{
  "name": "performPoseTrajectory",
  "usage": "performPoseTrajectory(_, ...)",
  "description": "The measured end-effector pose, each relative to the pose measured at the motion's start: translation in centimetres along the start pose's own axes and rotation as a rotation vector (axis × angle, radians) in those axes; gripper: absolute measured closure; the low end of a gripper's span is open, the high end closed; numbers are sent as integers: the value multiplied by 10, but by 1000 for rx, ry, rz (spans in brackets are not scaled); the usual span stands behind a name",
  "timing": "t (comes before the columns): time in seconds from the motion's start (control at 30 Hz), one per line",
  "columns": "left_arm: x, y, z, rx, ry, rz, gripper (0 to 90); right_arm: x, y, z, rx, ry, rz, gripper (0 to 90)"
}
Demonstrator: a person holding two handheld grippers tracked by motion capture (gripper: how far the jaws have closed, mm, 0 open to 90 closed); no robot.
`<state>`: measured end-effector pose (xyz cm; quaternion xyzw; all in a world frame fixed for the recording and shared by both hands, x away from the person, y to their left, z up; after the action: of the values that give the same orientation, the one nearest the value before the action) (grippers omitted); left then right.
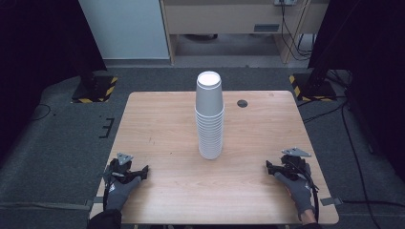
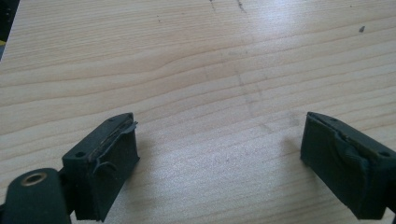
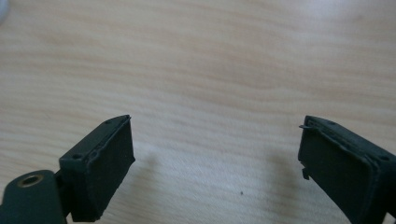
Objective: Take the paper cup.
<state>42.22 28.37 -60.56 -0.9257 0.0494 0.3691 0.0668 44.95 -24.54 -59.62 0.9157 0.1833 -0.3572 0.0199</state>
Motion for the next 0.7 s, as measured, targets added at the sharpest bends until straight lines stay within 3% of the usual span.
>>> performPoseTrajectory(0.4, 0, 0, 0, 0, -2, 0, 93, -24, -16, -28, -16, 139, -44, 128)
performPoseTrajectory(0.7, 0, 1, 0, 3, -5, 2, 85, -38, -41, -52, -24, 223, -108, 133)
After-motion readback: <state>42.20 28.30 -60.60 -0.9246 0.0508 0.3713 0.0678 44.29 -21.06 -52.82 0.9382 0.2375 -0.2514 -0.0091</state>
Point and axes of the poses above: each handheld gripper's, and its own axes: x roughly forward along the jaws, z roughly out of its underside, y roughly to its right, the point moved 10 cm from there along x, roughly forward along the jaws, and after that the axes turned 7 degrees about -z, right-handed, at the moved point
